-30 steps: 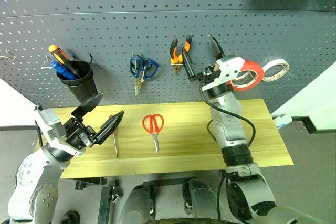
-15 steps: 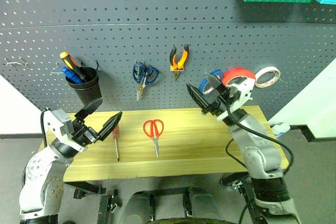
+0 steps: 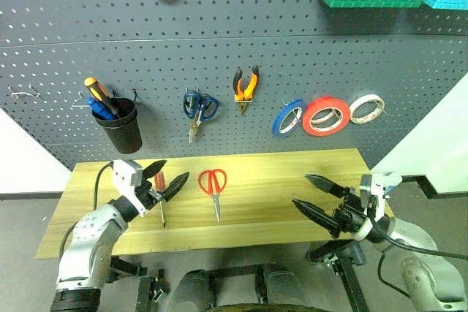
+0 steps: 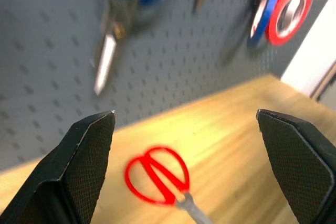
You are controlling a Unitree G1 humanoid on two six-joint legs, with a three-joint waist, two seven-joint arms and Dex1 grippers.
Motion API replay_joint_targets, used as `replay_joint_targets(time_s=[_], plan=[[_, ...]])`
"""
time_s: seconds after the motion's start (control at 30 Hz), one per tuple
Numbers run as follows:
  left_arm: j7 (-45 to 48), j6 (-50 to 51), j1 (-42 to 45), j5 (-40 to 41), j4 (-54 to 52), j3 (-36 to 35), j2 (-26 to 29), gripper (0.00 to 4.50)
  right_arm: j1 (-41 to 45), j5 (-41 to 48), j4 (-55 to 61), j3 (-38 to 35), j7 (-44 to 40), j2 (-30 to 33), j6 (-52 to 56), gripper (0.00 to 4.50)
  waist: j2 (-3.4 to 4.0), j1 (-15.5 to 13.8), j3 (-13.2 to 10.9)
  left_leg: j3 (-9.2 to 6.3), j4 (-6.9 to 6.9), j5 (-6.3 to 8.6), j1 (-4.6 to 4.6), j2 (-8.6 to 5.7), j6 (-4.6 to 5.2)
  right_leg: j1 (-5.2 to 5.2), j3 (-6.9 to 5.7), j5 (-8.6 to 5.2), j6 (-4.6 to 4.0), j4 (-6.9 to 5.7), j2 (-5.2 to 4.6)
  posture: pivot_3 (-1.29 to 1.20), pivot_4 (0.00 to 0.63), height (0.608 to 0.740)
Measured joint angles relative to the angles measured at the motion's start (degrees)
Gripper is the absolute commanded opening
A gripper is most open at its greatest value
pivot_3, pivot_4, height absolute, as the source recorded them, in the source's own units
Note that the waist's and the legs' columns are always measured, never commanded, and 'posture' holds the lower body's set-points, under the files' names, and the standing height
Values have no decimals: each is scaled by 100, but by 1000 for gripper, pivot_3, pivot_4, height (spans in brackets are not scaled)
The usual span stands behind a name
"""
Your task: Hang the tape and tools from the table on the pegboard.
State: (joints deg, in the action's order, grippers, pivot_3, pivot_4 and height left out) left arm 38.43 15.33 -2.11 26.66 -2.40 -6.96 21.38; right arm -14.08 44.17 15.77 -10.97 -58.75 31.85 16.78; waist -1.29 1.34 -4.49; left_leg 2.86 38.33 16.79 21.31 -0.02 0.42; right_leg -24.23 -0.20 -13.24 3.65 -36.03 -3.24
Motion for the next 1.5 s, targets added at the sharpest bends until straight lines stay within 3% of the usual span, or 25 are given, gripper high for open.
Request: replay_joint_targets(time_s=[0.23, 0.53, 0.9, 1.1, 1.23, 1.5], plan=[[-1191, 824, 455, -881, 522, 490, -272, 4500, -163, -401, -423, -28, -493, 42, -463, 4454, 6, 110, 42, -5, -1, 0, 4, 1, 0, -2, 1, 1, -2, 1, 8, -153, 18, 736], [-1827, 3290, 1505, -855, 896, 688, -707, 4500, -197, -212, -443, -213, -738, 51, -481, 4454, 0, 165, 36, -7, 0, 0, 0, -2, 0, -2, 4, -1, -1, -1, 8, -188, 63, 736], [-3040, 5058, 1866, -1253, 787, 826, -1210, 4500, -52, -378, -441, -229, -641, -36, -674, 4454, -12, 263, -70, -12, -1, 0, 0, -2, 0, -3, 8, 0, -3, -1, -1, -178, 104, 736], [-3511, 5318, 2157, -1499, 891, 954, -1752, 4500, 38, -553, -1153, -150, -1087, -249, -1188, 4454, -45, 211, -145, -16, -4, 0, 5, -7, 0, -3, 7, 6, -13, 5, -10, -177, 129, 736], [-3560, 5282, 2440, -1608, 1205, 947, -1819, 4500, -63, -798, -1972, -117, -1478, -428, -1702, 4454, 0, 257, -234, -7, -7, 3, 8, -13, 5, -9, 9, 7, -15, 6, -18, -188, 143, 736], [-3754, 5340, 2558, -1625, 1654, 677, -2084, 4500, -88, -852, -2200, -118, -1737, -536, -2056, 4454, -17, 260, -367, -11, -7, 3, 8, -13, 5, -11, 8, 5, -10, 1, -19, -198, 165, 736]])
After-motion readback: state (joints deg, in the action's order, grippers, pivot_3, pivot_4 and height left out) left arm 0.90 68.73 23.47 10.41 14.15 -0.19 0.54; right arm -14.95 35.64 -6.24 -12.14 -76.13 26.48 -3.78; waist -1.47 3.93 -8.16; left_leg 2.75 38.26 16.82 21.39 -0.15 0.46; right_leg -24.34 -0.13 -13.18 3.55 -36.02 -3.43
